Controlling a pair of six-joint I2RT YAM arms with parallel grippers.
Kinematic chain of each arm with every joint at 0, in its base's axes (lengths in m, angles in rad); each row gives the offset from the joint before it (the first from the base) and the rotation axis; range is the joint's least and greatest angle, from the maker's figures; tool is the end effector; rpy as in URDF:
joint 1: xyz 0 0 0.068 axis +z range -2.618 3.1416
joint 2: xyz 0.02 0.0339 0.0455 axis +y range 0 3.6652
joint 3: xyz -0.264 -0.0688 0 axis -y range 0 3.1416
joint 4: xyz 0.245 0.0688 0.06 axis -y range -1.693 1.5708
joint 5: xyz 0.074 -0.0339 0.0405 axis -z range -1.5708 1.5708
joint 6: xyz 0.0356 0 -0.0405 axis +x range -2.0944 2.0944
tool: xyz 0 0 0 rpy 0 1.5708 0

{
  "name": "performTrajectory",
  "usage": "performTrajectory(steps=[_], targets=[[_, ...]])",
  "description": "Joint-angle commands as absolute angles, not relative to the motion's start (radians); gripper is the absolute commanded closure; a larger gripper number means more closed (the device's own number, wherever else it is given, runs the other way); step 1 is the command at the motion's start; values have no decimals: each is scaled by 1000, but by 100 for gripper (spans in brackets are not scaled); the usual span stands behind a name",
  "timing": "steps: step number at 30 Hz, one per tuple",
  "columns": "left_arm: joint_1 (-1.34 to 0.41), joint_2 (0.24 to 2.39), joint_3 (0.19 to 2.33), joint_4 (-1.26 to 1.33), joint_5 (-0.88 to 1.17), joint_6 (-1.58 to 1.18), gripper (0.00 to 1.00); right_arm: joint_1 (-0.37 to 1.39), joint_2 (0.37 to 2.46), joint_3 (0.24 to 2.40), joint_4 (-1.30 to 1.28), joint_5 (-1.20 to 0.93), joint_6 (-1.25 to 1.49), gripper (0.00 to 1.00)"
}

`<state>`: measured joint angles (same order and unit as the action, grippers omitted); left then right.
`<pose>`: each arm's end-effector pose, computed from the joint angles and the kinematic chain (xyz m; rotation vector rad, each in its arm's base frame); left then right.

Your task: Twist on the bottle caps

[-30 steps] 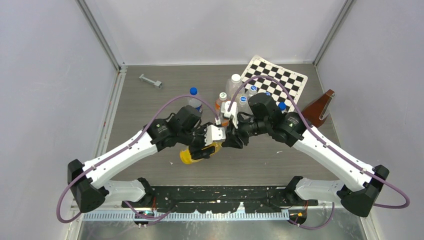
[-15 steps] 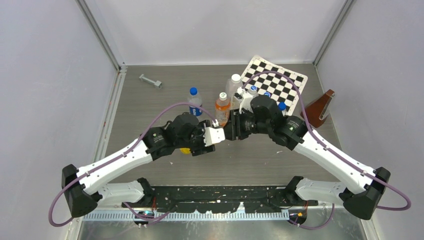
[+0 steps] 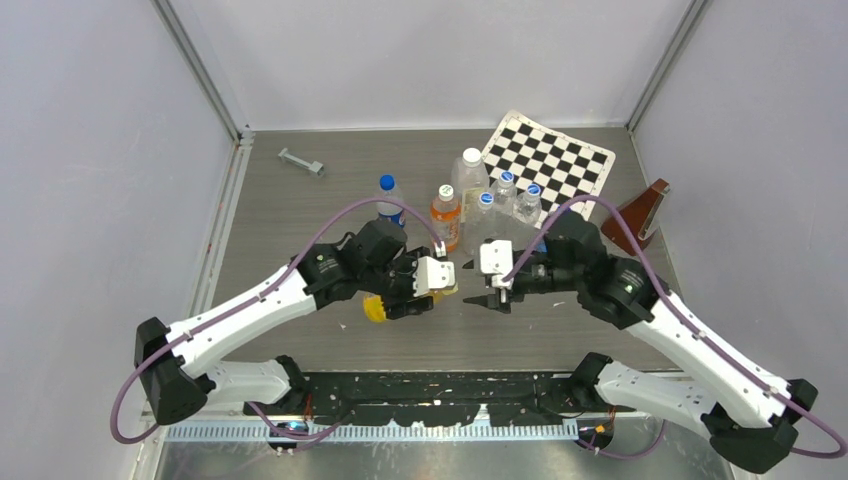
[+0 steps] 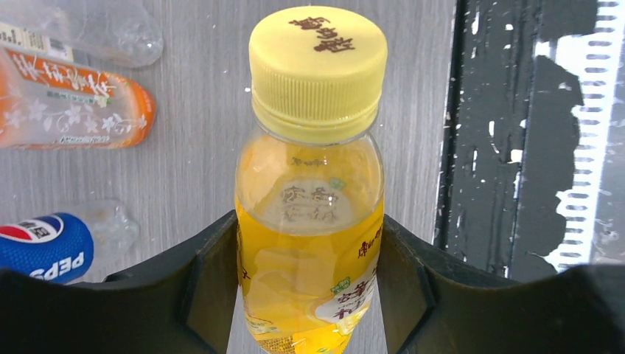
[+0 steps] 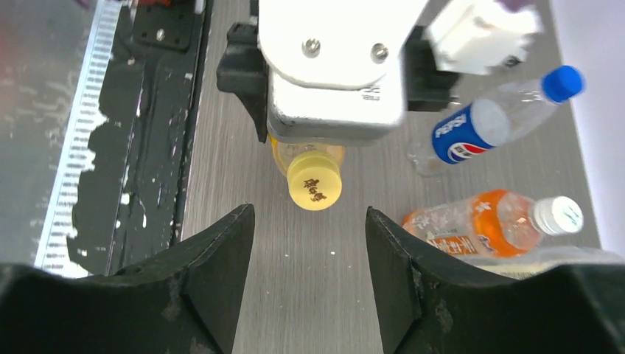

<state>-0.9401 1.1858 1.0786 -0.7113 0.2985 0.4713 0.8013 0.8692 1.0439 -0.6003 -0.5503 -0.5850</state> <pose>0.1358 -0.2038 0.3127 1.6761 1.7459 -0.5750 0.1087 0.1390 0.3737 -1.5280 1.2808 0.6870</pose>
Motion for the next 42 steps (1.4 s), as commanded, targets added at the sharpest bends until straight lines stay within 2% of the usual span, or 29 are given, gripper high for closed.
performTrajectory(steps=[1, 7, 21, 27, 29, 30, 31, 33, 37, 40, 42], targets=[[-936, 1187, 1137, -715, 400, 462, 100, 798, 939, 1104, -669, -656, -801, 37], [-936, 1186, 1138, -715, 424, 460, 100, 800, 985, 1130, -667, -682, -825, 38], [-936, 1187, 1145, -710, 445, 459, 100, 806, 1044, 1153, -674, -736, -818, 48], [-936, 1183, 1142, -709, 438, 457, 100, 810, 1073, 1172, -721, -721, -807, 61], [-936, 1179, 1138, -701, 427, 457, 100, 810, 1083, 1179, -708, -692, -736, 76], [-936, 1175, 1132, -694, 419, 457, 100, 810, 1089, 1181, -680, -678, -638, 82], [-936, 1167, 1123, -674, 392, 456, 100, 810, 1091, 1179, -658, -632, -578, 92], [-936, 1139, 1083, -611, 330, 453, 100, 810, 1092, 1170, -583, -518, -336, 98], [-936, 1077, 995, -484, 214, 448, 100, 810, 1067, 1160, -490, -259, 261, 99], [-936, 1048, 960, -423, 158, 445, 100, 810, 1044, 1164, -530, -90, 508, 99], [-937, 1032, 940, -373, 137, 439, 100, 810, 1035, 1167, -587, 71, 674, 94]])
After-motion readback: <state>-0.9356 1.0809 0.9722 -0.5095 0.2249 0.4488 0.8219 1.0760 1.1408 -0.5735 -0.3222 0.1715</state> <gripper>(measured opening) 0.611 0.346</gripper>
